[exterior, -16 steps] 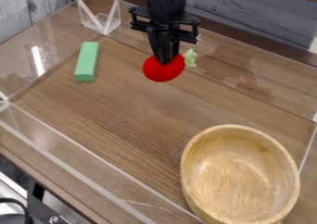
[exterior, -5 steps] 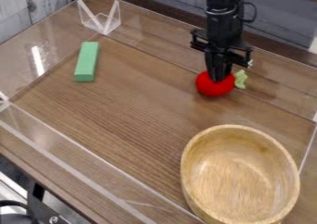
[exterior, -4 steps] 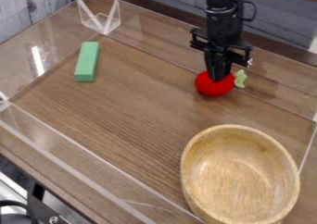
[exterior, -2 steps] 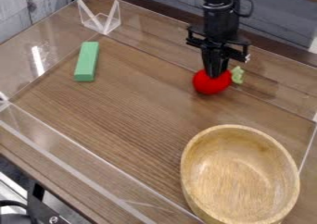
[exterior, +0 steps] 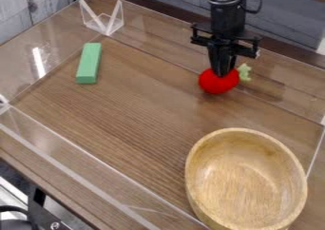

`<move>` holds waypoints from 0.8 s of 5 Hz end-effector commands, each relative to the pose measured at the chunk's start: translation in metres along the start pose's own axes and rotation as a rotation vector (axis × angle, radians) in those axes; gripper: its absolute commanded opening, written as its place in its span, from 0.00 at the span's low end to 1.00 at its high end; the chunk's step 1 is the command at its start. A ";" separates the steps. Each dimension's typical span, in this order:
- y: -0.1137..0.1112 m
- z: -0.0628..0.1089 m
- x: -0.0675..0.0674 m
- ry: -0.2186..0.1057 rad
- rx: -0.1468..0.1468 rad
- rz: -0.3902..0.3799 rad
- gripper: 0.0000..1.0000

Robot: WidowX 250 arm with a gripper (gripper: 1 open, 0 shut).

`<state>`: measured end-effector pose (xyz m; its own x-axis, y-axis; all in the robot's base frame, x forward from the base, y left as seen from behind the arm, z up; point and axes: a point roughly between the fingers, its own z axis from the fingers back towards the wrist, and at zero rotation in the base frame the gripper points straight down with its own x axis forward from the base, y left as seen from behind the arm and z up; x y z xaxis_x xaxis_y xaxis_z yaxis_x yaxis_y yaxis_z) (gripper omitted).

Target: Move the red object to the right side of the table

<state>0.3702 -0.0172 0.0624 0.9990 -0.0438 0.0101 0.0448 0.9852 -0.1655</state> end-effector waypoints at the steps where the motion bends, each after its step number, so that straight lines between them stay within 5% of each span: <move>1: -0.010 0.018 0.006 -0.066 0.006 -0.041 0.00; 2: -0.013 0.009 0.002 -0.053 0.006 -0.067 0.00; 4: -0.004 0.020 0.002 -0.046 0.009 -0.022 0.00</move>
<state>0.3609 -0.0207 0.0554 0.9973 -0.0695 -0.0248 0.0645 0.9842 -0.1647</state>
